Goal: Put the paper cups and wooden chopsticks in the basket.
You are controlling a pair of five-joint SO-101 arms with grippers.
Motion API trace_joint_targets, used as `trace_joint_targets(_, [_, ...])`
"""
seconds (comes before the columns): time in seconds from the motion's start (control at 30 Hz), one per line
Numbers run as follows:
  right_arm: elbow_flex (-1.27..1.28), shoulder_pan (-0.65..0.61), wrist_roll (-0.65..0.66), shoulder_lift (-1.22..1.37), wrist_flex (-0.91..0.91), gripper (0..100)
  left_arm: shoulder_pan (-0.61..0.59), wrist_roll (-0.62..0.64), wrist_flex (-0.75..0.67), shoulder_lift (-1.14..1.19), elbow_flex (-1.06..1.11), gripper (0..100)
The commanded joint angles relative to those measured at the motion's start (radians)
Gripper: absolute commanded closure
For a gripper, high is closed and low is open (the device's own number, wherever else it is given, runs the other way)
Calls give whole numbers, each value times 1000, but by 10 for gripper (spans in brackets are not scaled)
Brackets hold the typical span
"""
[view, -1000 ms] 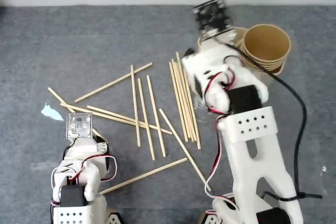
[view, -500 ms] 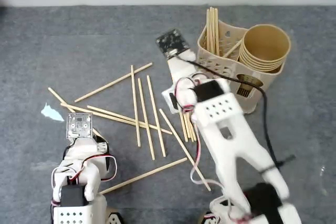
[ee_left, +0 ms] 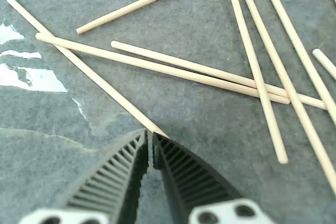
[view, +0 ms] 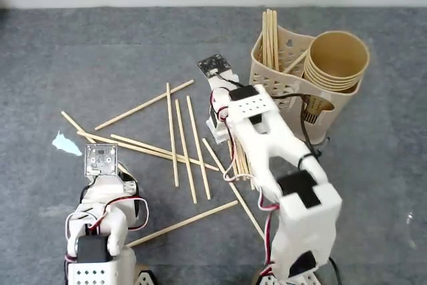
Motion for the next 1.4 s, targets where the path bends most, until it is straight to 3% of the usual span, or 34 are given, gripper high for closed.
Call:
trace_joint_targets(0.0, [-104, 10, -6, 42, 12, 848, -2, -8, -20, 3, -8, 985])
trace_joint_targets(0.13, [-138, 15, -6, 105, 18, 861, -2, -8, -20, 3, -8, 985])
trace_joint_targets(0.33, [-152, 4, 12, 145, 41, 993, -3, -8, -20, 3, -8, 985])
trace_joint_targets(0.9, [-152, -13, 43, 124, 114, 974, -3, -8, -20, 3, -8, 985])
trace_joint_targets(1.07, [-152, -36, -17, 128, 150, 857, -3, -8, -20, 3, -8, 985])
trace_joint_targets(1.37, [-150, -81, -25, 130, 163, 855, -3, -8, -20, 3, -8, 985])
